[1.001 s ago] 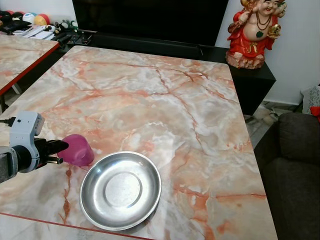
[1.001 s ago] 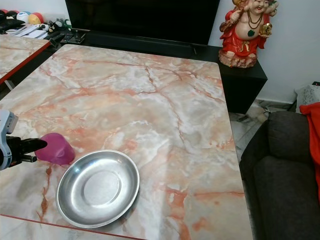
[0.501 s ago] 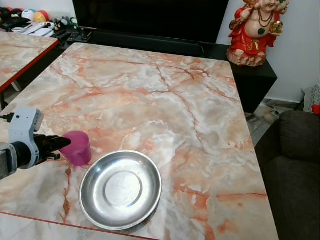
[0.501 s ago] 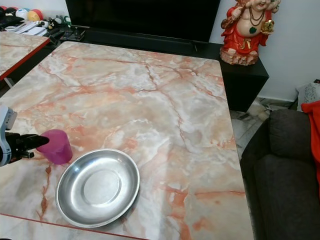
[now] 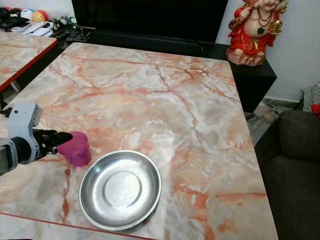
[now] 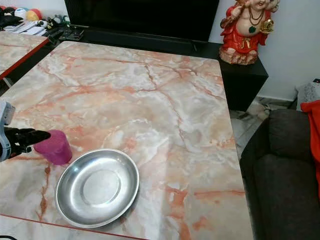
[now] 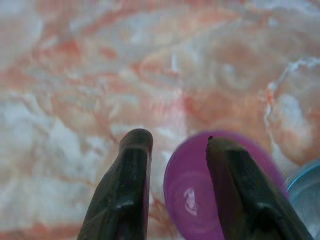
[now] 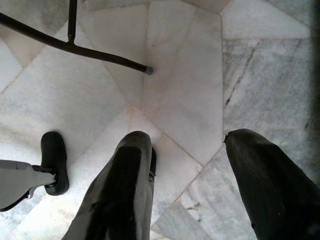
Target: Setting the table
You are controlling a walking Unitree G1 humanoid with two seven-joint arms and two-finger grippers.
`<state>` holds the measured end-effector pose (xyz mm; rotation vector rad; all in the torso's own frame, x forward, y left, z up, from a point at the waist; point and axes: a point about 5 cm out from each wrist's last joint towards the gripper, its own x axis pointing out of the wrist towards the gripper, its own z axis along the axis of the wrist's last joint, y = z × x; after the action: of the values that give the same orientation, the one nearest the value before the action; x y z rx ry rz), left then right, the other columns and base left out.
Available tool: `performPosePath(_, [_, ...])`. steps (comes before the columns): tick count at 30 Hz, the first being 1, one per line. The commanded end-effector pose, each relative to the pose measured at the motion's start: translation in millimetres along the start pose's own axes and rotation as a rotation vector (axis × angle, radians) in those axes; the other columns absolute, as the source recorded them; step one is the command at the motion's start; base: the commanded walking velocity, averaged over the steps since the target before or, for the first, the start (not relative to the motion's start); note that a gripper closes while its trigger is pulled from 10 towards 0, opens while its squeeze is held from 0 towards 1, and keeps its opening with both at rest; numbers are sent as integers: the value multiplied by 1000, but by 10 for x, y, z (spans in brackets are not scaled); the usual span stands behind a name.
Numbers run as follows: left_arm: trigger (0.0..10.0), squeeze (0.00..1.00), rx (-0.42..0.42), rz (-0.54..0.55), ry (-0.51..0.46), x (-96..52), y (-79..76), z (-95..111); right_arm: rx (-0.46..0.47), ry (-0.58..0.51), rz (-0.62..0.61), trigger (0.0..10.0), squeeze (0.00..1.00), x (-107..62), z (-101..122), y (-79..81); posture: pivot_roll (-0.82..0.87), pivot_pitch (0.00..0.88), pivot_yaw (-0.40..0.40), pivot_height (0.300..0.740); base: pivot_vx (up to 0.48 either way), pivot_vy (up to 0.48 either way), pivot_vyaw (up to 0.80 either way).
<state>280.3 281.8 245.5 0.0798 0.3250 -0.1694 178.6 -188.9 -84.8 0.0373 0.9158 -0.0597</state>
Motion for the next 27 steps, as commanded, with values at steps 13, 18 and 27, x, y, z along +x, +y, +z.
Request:
performPosePath(13, [10000,0,353,217,-442,-62,-288,190,24,19,-15,10000,0,-12,-52,-30,166,136,-62,740,0,0,0])
performPosePath(18, [10000,0,344,217,-523,-10,-425,131,47,14,-22,10000,0,-8,-45,-4,167,116,-43,740,0,0,0])
performPosePath(27, [10000,0,319,263,-593,42,-347,134,84,4,-18,10000,0,7,-20,98,137,78,-4,740,0,0,0])
